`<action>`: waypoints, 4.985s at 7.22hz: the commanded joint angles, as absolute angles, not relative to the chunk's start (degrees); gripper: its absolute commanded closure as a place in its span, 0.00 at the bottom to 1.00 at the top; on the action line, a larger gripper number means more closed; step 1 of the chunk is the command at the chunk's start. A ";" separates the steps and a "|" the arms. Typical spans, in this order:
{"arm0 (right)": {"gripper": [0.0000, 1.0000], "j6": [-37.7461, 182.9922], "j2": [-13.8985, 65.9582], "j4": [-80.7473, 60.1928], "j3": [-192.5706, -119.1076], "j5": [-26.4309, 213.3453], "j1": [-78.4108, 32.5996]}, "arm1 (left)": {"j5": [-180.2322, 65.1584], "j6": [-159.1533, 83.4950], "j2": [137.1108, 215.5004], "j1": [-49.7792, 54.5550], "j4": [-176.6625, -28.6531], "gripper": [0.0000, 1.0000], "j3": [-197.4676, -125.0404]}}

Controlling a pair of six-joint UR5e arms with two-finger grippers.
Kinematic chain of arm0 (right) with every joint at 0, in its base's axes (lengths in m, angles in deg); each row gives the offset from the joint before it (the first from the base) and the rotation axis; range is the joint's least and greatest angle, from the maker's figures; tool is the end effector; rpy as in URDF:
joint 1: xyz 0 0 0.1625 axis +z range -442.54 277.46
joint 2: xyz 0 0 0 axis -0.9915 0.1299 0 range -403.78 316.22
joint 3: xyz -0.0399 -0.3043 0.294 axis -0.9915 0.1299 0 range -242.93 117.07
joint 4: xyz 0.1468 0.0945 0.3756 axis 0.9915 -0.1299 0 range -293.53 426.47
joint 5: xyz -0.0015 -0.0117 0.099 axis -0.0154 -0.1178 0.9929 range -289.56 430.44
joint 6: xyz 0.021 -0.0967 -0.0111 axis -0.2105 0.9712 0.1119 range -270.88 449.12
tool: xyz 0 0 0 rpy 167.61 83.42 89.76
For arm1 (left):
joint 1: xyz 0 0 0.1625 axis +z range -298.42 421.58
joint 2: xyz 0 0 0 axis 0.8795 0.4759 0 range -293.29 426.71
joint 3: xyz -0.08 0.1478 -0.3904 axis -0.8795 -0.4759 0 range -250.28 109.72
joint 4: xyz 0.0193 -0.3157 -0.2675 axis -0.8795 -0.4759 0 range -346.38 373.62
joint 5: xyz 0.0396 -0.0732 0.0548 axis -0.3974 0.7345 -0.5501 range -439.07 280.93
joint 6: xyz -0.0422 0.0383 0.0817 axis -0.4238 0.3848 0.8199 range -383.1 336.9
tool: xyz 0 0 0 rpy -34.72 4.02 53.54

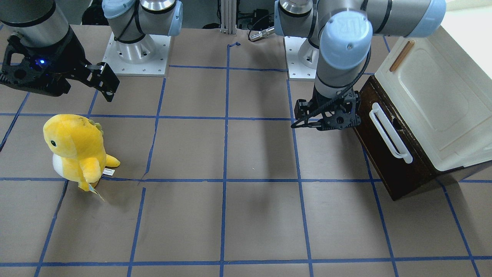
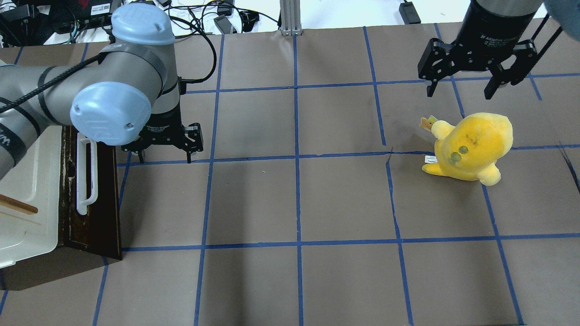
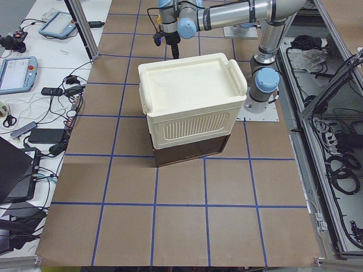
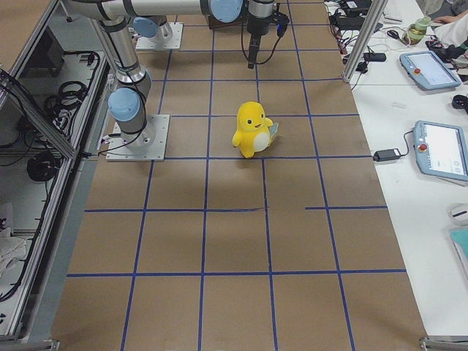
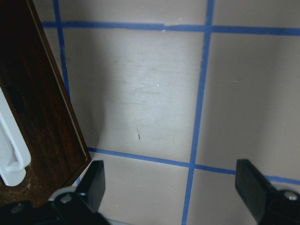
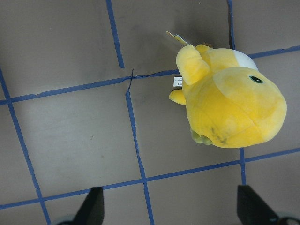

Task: Pull drawer sideways
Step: 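Move the left gripper down toward the white drawer handle, then close the left gripper around the white bar handle, then pull the handle with the left gripper, sliding the drawer outward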

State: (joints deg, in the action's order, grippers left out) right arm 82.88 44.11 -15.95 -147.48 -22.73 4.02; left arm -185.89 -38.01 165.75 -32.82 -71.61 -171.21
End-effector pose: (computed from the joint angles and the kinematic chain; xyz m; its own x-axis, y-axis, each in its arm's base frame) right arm 0.0976 -0.5061 0.5036 -0.9845 0.1638 0.0628 0.1680 0.9835 0.0675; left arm -0.1431 -0.4971 0.3302 -0.9357 -0.1035 -0.3373 -0.1725 0.9681 0.1815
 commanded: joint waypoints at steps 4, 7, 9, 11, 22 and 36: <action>0.00 82.88 44.11 -15.97 -147.48 -22.73 4.04 | -207.07 -47.01 171.56 -32.81 -72.25 0.00 -176.27; 0.00 82.88 44.11 -15.97 -147.48 -22.73 4.04 | -219.23 -51.19 174.97 -34.03 -76.89 0.00 -176.37; 0.00 82.88 44.11 -15.88 -147.48 -22.73 3.95 | -232.91 -52.28 179.02 -36.67 -77.87 0.00 -176.46; 0.00 82.88 44.11 -15.97 -147.48 -22.73 4.04 | -241.01 -54.98 181.66 -36.68 -82.59 0.00 -176.63; 0.00 82.88 44.11 -15.88 -147.48 -22.73 4.03 | -242.20 -59.04 183.69 -32.81 -87.80 0.53 -176.63; 0.00 82.88 44.11 -15.88 -147.48 -22.73 3.95 | -242.11 -59.22 183.25 -36.15 -88.51 0.80 -176.28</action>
State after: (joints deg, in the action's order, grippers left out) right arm 82.88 44.12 -15.95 -147.48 -22.73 4.02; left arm -242.11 -59.18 183.18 -35.91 -88.51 -176.29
